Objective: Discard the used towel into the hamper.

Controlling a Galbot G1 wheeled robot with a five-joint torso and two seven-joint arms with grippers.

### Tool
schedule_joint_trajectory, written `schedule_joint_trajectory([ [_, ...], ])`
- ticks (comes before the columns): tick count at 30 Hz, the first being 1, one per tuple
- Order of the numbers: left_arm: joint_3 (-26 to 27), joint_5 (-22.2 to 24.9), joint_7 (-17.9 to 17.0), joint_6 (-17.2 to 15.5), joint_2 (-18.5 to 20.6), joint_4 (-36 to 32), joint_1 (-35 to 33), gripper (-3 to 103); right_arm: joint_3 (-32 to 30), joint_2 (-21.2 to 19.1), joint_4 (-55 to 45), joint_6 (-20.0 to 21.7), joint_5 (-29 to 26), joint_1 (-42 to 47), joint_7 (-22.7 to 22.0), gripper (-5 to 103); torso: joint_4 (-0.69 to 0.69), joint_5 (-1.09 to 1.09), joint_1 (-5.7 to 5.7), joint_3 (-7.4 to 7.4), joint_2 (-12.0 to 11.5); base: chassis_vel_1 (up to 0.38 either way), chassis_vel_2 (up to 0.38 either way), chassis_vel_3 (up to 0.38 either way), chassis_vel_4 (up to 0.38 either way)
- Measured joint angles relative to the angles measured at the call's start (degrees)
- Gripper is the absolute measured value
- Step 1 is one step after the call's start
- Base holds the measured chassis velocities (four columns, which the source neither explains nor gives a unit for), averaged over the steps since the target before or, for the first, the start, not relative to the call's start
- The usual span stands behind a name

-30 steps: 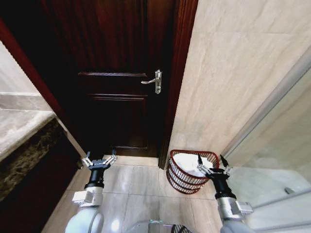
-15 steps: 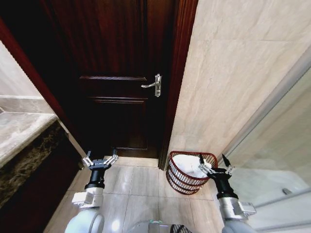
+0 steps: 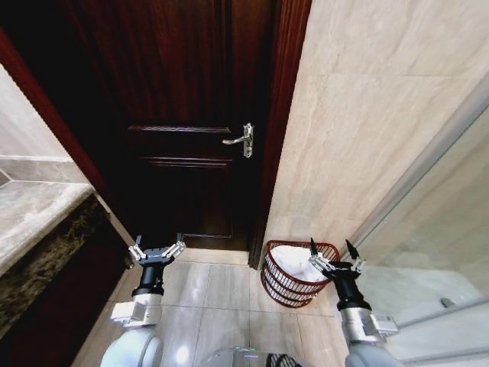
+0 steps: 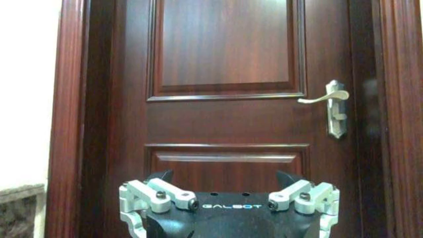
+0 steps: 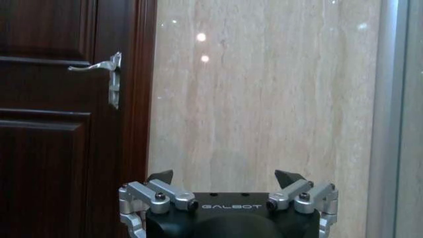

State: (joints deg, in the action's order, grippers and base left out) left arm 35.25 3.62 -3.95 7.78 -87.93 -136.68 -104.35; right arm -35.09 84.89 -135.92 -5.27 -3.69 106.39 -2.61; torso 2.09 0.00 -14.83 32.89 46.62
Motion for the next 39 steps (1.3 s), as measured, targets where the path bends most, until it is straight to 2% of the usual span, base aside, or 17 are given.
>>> schedule_joint_trajectory([
  [23, 0.2, 1.2, 0.3, -1.7, 1.0, 0.3, 1.6, 100, 0.1, 0.2, -0.7, 1.7, 0.3, -1.3, -0.2, 100, 0.0, 0.0, -2.67, 3.42, 6.1, 0.0, 0.0, 0.0, 0.0],
  [39, 0.3, 1.1, 0.2, -1.4, 0.7, -0.6, 0.7, 100, -0.2, -0.3, -1.0, 1.7, 0.1, -1.1, -0.2, 100, 0.0, 0.0, -4.58, 5.71, 10.3, 0.0, 0.0, 0.0, 0.0],
])
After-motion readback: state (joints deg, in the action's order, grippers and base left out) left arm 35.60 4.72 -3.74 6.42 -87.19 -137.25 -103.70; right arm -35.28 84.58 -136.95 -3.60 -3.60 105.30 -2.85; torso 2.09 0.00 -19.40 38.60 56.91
